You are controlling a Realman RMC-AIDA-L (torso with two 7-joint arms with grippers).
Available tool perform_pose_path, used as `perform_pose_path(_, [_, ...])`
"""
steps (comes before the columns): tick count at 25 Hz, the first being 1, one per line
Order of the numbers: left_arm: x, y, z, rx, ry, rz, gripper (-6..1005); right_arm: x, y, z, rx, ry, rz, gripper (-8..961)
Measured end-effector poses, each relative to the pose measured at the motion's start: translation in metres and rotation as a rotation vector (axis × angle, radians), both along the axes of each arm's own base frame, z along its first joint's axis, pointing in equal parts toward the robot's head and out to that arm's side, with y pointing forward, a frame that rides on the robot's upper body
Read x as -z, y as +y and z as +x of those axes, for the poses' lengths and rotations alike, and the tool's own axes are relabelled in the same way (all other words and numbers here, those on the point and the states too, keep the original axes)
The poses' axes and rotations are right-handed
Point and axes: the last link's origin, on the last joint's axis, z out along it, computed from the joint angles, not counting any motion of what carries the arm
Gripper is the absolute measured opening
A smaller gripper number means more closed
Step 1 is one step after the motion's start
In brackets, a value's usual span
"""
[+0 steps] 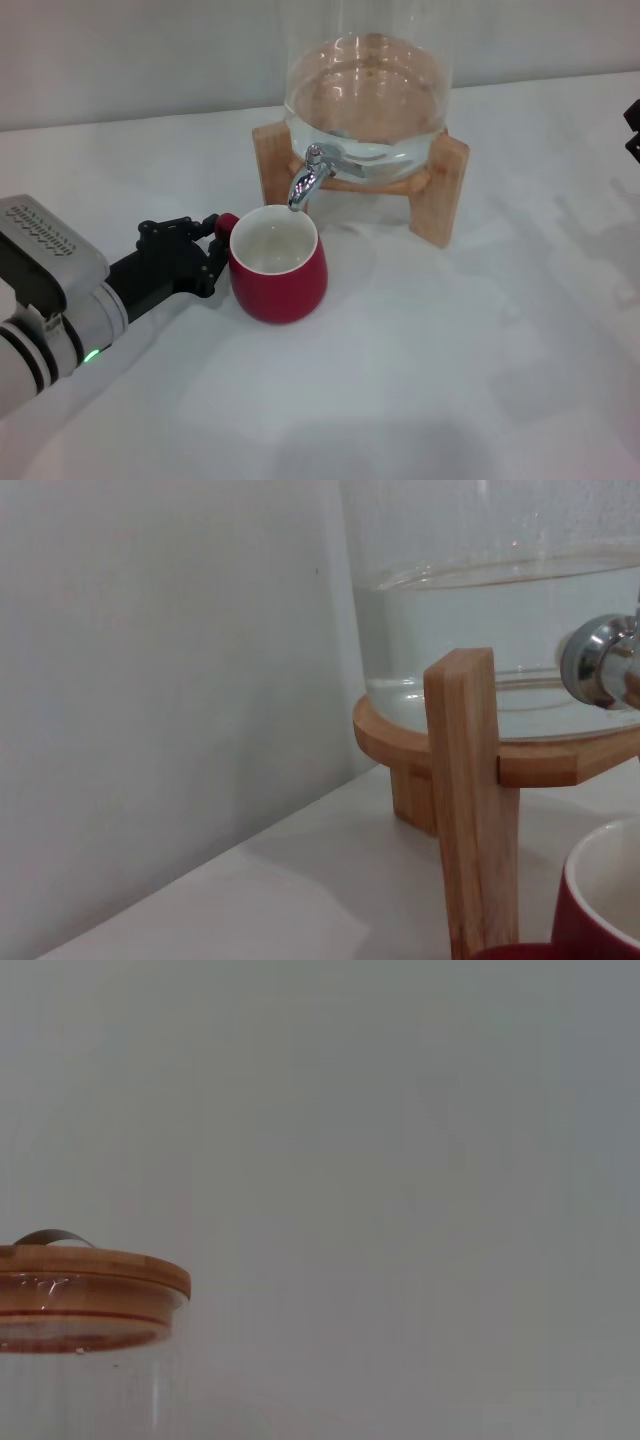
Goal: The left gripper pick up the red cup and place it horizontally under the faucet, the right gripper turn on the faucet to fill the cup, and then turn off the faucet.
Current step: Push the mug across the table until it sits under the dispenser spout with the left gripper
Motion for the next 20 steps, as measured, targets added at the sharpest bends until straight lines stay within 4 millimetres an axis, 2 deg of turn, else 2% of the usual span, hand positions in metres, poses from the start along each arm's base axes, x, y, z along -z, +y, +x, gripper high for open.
perform_pose_path(14, [0.0009,-0.0002,0.0005,0.006,0.007,-0.008,274,-0.0002,-0.0001,-0.0003,-0.002,0.000,0.001,873])
perform_pose_path(20, [0.0008,0.0000,0.0004,0.003,0.006,-0.007,372,-0.0002,-0.0002,-0.0003,-0.003,0.000,0.001,873])
